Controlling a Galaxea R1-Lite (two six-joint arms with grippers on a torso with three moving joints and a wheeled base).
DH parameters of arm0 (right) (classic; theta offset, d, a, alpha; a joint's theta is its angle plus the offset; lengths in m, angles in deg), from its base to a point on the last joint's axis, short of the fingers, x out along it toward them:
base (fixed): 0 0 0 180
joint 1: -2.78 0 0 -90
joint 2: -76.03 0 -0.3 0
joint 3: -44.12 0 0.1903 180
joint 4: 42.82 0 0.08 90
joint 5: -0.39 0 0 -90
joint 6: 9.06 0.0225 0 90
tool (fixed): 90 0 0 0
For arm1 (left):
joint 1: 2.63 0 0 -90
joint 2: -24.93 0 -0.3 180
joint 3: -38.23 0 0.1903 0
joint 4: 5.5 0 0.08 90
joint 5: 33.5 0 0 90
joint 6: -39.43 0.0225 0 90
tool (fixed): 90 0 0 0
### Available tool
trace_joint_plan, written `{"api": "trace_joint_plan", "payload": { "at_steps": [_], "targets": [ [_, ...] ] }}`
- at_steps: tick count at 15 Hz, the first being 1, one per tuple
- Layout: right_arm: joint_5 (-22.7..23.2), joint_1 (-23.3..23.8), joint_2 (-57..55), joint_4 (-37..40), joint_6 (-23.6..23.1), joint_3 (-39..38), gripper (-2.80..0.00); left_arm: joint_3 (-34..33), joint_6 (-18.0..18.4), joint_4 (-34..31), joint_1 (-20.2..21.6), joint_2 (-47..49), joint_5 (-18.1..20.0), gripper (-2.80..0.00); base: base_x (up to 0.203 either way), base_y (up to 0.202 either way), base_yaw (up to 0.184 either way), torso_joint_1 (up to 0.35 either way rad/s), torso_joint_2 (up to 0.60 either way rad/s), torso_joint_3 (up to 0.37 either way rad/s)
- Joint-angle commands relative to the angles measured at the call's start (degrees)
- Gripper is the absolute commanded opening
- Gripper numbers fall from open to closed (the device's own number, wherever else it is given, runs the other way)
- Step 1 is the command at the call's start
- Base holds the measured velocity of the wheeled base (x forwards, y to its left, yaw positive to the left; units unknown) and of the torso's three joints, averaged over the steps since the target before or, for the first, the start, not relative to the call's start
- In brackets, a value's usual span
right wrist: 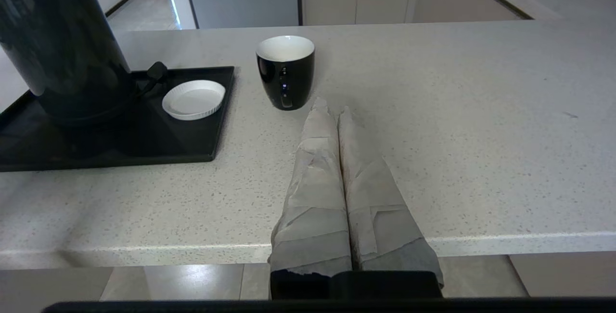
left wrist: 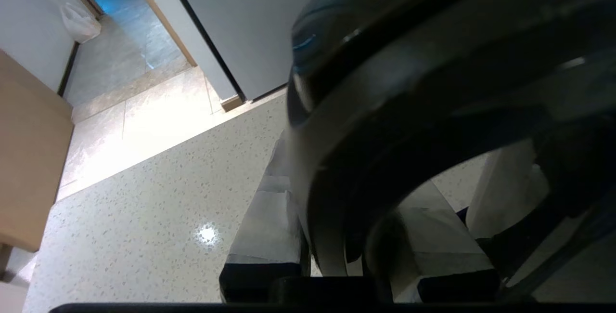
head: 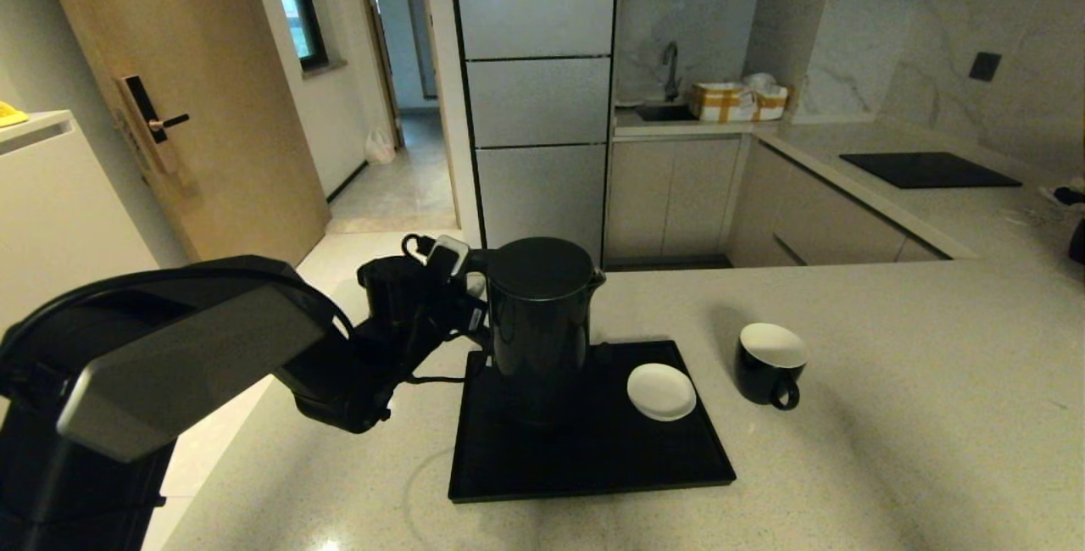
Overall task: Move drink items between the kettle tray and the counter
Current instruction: Pick up the kettle, then place it on the left
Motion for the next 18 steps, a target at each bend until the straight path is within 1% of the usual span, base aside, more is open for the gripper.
{"api": "trace_joint_plan", "payload": {
  "at_steps": [1,2,3,5,8,10,13,16,18],
  "targets": [
    [-0.05,0.01,0.01,-0.01,-0.03,0.0,-2.8,0.0,-0.16,1.1,0.01,-0.39,0.1,-2.8,0.0,0.0,0.0,0.0,0.0,0.0],
    [0.04,0.01,0.01,-0.01,-0.03,0.0,-2.8,-0.05,-0.48,1.43,-0.07,-0.49,0.1,-2.8,0.0,0.0,0.0,0.0,0.0,0.0],
    [0.04,0.01,0.01,-0.01,-0.03,0.0,-2.8,-0.23,-2.89,3.3,-0.56,-1.06,0.1,-2.8,0.0,0.0,0.0,0.0,0.0,0.0],
    [0.04,0.07,0.01,-0.01,-0.03,0.0,-2.8,-0.21,-3.35,3.35,-0.69,-1.37,0.07,-2.8,0.0,0.0,0.0,0.0,0.0,0.0],
    [0.04,0.01,0.01,-0.01,-0.03,0.0,-2.8,0.08,-5.39,2.77,-0.87,-3.98,-0.03,-2.8,0.0,0.0,0.0,0.0,0.0,0.0],
    [0.04,0.01,0.01,-0.01,-0.03,0.0,-2.8,0.5,-6.57,1.36,-0.87,-5.57,0.01,-2.8,0.0,0.0,0.0,0.0,0.0,0.0],
    [0.04,0.01,0.01,-0.01,-0.03,0.0,-2.8,1.11,-7.72,0.92,-0.78,-5.72,-0.13,-2.8,0.0,0.0,0.0,0.0,0.0,0.0],
    [0.04,0.01,0.01,-0.01,-0.03,0.0,-2.8,1.85,-8.42,-0.58,-0.46,-6.56,-0.17,-2.8,0.0,0.0,0.0,0.0,0.0,0.0],
    [0.04,0.01,0.01,-0.01,-0.03,0.0,-2.8,2.64,-9.21,-3.21,0.63,-7.59,0.01,-2.8,0.0,0.0,0.0,0.0,0.0,0.0]
  ]
}}
